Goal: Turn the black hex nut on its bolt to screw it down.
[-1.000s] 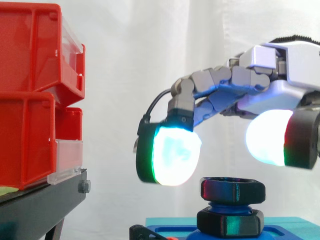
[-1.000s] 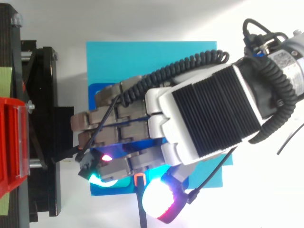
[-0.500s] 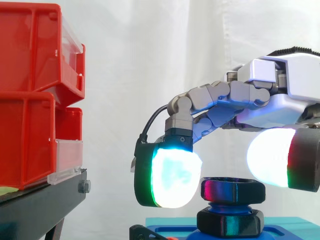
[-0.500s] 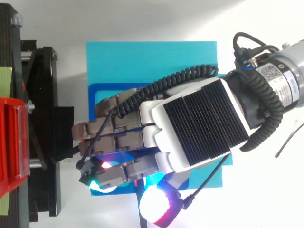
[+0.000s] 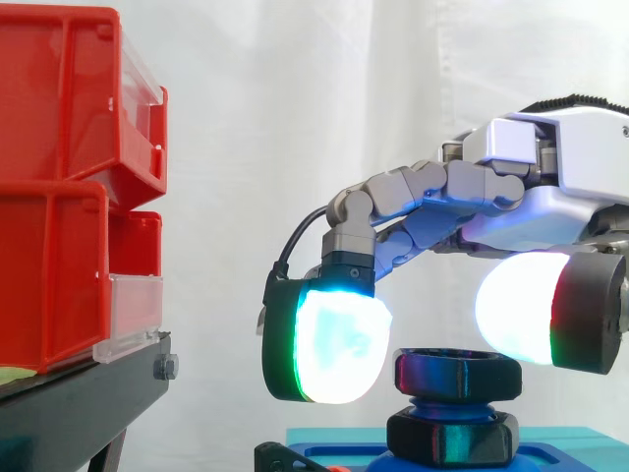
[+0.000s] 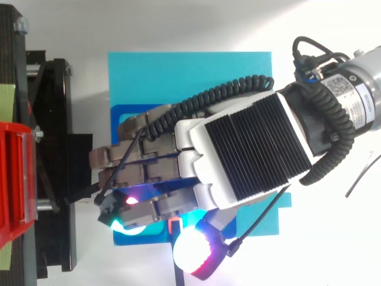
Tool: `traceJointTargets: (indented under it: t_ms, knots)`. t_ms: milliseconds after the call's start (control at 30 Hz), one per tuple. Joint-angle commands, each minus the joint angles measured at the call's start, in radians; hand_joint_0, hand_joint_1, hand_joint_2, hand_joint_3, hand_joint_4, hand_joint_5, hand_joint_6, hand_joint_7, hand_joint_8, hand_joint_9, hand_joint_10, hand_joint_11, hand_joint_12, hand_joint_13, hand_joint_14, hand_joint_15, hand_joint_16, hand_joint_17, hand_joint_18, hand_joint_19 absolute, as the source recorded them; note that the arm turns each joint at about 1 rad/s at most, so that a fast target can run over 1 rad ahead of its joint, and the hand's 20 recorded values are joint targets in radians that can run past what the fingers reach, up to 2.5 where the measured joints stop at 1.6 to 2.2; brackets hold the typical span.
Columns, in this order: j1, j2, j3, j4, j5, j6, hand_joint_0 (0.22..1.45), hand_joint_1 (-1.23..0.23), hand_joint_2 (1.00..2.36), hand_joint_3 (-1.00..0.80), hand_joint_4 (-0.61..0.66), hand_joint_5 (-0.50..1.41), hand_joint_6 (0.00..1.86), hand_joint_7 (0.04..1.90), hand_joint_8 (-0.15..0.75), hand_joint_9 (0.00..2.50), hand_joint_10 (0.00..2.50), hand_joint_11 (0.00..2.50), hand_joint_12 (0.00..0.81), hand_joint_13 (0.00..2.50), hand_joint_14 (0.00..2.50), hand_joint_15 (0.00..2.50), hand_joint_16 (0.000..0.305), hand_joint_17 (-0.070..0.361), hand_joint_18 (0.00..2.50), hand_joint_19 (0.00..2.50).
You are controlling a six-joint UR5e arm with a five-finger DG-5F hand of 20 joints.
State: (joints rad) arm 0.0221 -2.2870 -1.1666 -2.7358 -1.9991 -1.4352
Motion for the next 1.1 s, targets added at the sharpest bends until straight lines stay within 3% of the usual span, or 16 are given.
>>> traceJointTargets:
  t_ms: [0,100,733,933,1067]
  knots:
    - [-0.005,0.000,-0.005,-0.001,0.000,-0.001,0.52,-0.34,1.00,-0.50,0.26,-0.09,0.56,1.02,0.269,0.62,0.01,0.35,0.303,0.54,0.01,0.19,0.053,0.119,0.52,0.59]
    - [-0.013,0.000,-0.027,0.016,-0.003,0.001,0.52,-0.34,1.00,-0.50,0.26,-0.10,0.56,1.00,0.268,0.62,0.01,0.34,0.305,0.54,0.01,0.20,0.053,0.120,0.52,0.60]
    - [-0.024,0.000,-0.027,0.028,-0.006,-0.001,0.52,-0.35,1.00,-0.50,0.26,-0.11,0.67,0.82,0.274,0.62,0.01,0.37,0.307,0.54,0.01,0.20,0.053,0.119,0.52,0.59]
    - [-0.037,0.000,-0.027,0.024,-0.018,-0.001,0.52,-0.36,1.00,-0.50,0.25,-0.11,0.68,0.80,0.275,0.63,0.01,0.37,0.304,0.54,0.01,0.20,0.053,0.119,0.52,0.59]
    - [-0.051,0.001,-0.027,0.024,-0.052,0.002,0.52,-0.36,1.00,-0.50,0.26,-0.11,0.67,0.81,0.273,0.63,0.01,0.38,0.305,0.54,0.01,0.20,0.053,0.119,0.52,0.60]
